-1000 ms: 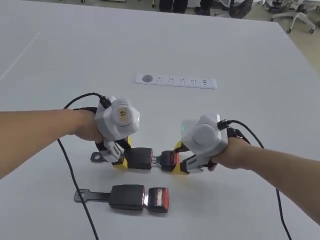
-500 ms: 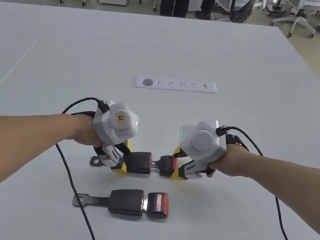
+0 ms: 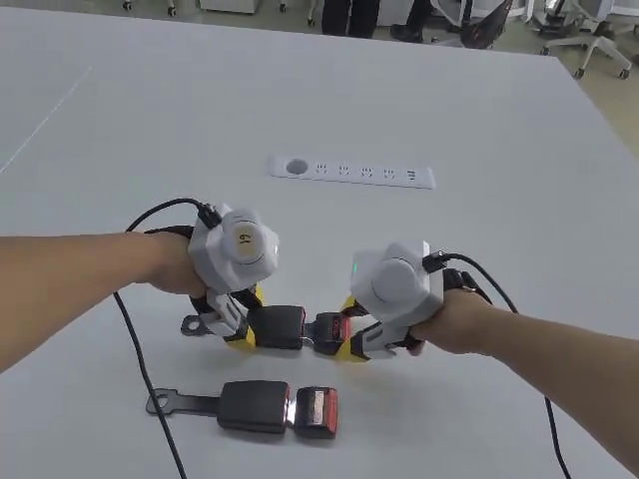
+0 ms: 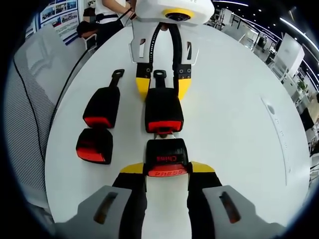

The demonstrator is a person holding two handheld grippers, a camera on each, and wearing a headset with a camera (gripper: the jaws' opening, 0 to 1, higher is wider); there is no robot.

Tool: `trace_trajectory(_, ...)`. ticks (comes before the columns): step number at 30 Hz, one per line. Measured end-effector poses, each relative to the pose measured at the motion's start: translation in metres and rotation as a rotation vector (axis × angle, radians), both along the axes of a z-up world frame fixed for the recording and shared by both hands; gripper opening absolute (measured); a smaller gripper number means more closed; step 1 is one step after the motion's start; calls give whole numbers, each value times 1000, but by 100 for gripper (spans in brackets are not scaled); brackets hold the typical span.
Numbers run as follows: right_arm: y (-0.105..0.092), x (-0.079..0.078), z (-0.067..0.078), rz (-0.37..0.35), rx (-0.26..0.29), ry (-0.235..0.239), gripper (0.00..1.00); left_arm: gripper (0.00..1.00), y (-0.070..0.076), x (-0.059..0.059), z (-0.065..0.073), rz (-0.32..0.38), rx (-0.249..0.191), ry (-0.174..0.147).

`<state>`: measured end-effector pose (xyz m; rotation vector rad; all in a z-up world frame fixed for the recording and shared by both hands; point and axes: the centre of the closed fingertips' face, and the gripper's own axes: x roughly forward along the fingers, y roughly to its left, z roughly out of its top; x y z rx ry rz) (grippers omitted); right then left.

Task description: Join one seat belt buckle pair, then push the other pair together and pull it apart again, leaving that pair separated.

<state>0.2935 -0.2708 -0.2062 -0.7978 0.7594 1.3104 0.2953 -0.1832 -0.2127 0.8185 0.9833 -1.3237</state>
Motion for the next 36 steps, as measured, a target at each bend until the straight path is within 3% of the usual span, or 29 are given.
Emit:
trace_trajectory(18, 5, 1, -1, -14, -10, 11, 26, 29, -2, 0, 0, 7, -15, -10)
trace_trajectory(30, 5, -2, 1, -4, -8, 20, 27, 29, -1, 1, -1, 1, -1, -10)
trace_trajectory(36, 3, -1, 0, 31, -14, 13, 28, 29, -3, -1, 0, -34, 59, -13)
